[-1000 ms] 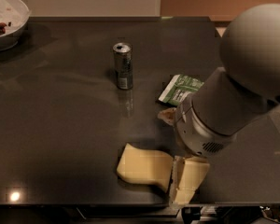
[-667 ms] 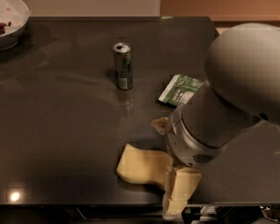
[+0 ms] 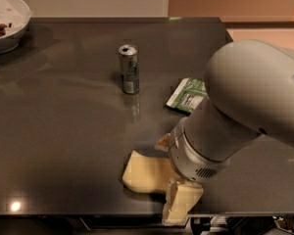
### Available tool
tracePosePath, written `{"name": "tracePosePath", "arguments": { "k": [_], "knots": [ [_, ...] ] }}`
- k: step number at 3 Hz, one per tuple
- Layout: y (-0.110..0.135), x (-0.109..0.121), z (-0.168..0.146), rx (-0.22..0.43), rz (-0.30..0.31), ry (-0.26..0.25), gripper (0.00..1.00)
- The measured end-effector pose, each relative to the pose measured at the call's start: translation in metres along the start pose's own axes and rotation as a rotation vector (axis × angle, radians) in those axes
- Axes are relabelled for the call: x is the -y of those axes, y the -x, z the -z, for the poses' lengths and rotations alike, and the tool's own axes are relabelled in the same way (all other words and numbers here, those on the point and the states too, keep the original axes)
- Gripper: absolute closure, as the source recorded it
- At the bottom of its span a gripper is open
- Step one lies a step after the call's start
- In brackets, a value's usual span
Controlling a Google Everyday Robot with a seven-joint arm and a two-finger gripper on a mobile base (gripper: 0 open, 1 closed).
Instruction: Move sponge near redbull can
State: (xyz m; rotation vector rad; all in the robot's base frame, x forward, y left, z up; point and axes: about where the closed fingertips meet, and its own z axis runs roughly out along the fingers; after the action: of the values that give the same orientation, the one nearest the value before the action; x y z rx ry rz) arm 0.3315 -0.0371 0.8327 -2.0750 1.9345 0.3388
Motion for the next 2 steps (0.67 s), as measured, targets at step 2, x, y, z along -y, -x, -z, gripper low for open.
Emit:
{"name": "tracePosePath", "arguments": {
  "k": [2],
  "knots": [
    [-0.0051, 0.0132, 0.0057, -0.021, -0.029, 0.014, 0.65]
  ]
}}
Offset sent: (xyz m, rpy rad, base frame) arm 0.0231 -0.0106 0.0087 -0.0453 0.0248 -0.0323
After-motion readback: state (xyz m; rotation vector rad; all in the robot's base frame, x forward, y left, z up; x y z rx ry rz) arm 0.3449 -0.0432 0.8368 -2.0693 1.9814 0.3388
